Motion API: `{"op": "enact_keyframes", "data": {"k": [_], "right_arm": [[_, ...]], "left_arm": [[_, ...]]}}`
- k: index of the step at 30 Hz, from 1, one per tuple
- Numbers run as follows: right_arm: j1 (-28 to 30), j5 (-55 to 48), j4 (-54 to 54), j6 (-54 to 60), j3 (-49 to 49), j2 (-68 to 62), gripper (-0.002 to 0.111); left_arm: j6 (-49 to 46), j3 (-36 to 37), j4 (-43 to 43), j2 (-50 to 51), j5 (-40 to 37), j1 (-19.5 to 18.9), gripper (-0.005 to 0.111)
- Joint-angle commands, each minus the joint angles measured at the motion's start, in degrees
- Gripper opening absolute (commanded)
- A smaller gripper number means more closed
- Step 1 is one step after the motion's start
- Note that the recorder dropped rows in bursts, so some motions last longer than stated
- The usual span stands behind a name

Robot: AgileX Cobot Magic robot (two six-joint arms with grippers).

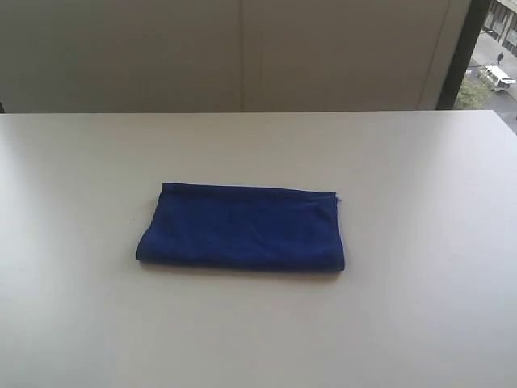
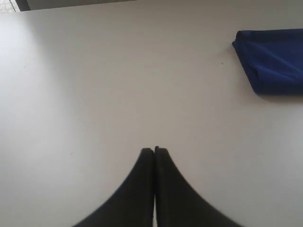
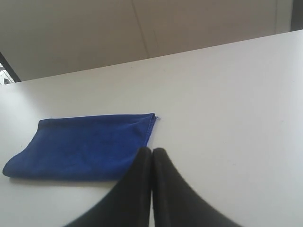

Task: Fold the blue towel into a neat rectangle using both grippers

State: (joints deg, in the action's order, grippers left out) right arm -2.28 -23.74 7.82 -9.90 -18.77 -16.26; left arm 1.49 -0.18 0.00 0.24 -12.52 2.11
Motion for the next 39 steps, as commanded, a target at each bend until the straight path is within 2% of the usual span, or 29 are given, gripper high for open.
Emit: {"op": "enact_keyframes", "data": {"k": [1, 33, 36, 37, 39], "right_arm": [[0.0, 0.8, 0.0, 0.1, 0.1, 0.2, 0.0], [-0.5, 0.9, 0.1, 2.2, 0.3, 0.9, 0.0], [-0.7, 6.0, -0.9, 8.3, 5.1, 1.8, 0.0], [-0.1, 10.0, -1.0, 14.4, 10.3, 3.1, 0.0], [0.8, 11.8, -1.0, 16.6, 14.9, 5.4, 0.0]], "left_arm": [[-0.4, 0.2, -0.8, -0.2, 0.5, -0.1, 0.0], [-0.4, 0.2, -0.8, -0.2, 0.5, -0.1, 0.0], [-0.4, 0.2, -0.8, -0.2, 0.5, -0.1, 0.0], [-0.4, 0.2, -0.8, -0.2, 0.5, -0.1, 0.0], [-0.4, 0.2, -0.8, -0.2, 0.5, -0.1, 0.0]]}}
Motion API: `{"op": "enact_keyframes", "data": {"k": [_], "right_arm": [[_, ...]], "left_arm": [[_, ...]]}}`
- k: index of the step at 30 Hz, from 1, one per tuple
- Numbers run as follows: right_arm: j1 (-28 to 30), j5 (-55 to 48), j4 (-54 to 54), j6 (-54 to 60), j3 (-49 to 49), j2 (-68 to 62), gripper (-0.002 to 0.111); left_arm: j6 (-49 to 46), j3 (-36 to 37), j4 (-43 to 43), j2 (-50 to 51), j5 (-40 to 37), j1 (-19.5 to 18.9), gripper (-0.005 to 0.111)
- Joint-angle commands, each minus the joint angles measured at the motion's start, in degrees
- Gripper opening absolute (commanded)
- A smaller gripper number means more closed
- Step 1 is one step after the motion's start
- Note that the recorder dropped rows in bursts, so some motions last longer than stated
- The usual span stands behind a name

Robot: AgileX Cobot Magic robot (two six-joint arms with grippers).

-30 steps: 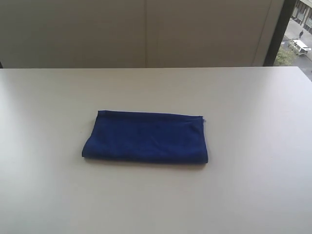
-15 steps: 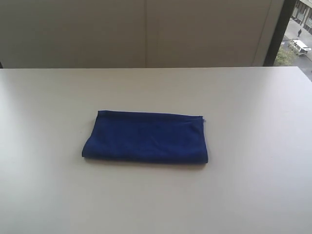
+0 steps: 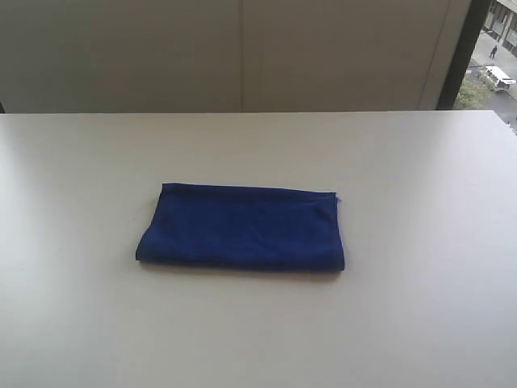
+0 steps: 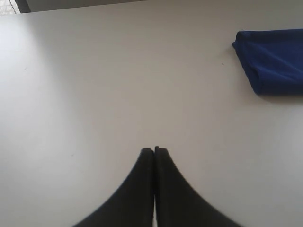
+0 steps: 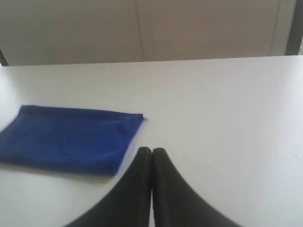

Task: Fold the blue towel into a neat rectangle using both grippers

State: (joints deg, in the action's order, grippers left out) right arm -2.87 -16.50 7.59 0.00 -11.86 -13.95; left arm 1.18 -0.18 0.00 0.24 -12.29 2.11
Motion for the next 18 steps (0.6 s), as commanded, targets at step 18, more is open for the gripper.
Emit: {"op": "enact_keyframes", "data": {"k": [18], "right_arm": [[8.5, -2.3, -1.1, 8.8, 11.9, 14.0, 0.0]], "left_arm": [[-0.1, 0.2, -0.8, -0.2, 0.2, -0.1, 0.0]]}}
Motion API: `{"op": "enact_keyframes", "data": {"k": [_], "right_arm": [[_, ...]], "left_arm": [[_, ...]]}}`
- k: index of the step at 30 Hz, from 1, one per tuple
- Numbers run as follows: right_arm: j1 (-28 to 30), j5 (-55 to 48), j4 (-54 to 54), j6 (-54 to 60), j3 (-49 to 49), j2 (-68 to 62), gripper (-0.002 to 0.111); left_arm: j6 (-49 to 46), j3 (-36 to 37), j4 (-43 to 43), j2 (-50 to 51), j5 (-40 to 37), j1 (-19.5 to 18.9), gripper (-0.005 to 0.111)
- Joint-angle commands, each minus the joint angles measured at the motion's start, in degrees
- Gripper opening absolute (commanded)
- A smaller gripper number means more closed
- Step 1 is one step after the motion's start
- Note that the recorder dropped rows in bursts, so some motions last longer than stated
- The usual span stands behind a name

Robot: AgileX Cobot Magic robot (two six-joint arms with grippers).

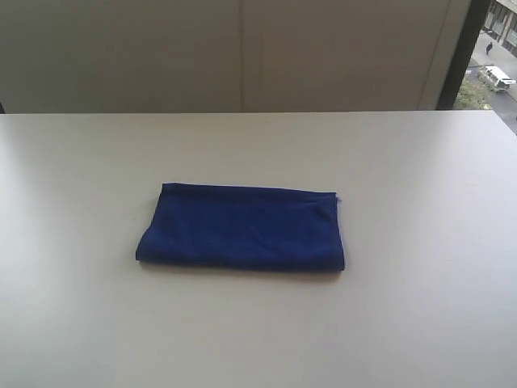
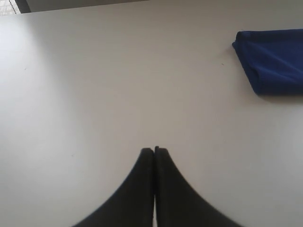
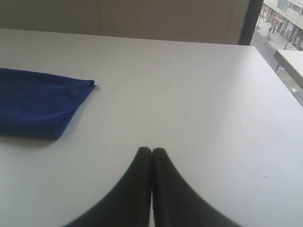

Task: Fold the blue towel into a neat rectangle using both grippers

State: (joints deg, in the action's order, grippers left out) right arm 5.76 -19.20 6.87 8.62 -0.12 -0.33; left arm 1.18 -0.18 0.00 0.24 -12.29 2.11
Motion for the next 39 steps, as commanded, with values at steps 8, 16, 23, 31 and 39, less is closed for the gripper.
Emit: {"op": "enact_keyframes", "data": {"k": [8, 16, 23, 31, 39], "right_arm": [[-3.9, 0.4, -0.3, 0.1, 0.1, 0.3, 0.0], [-6.0, 0.4, -0.3, 0.1, 0.1, 0.3, 0.0], [-6.0, 0.4, -0.3, 0.1, 0.1, 0.3, 0.0], [-6.0, 0.0, -0.3, 0.1, 0.1, 0.3, 0.0], [-6.0, 0.0, -0.3, 0.1, 0.1, 0.3, 0.0]], "left_arm": [[-0.1, 0.2, -0.8, -0.2, 0.2, -0.1, 0.0], [-0.1, 0.2, -0.8, -0.2, 0.2, -0.1, 0.0], [-0.1, 0.2, -0.8, -0.2, 0.2, -0.1, 0.0], [-0.1, 0.2, -0.8, -0.2, 0.2, -0.1, 0.0], [-0.1, 0.2, -0.8, -0.2, 0.2, -0.1, 0.0]]}}
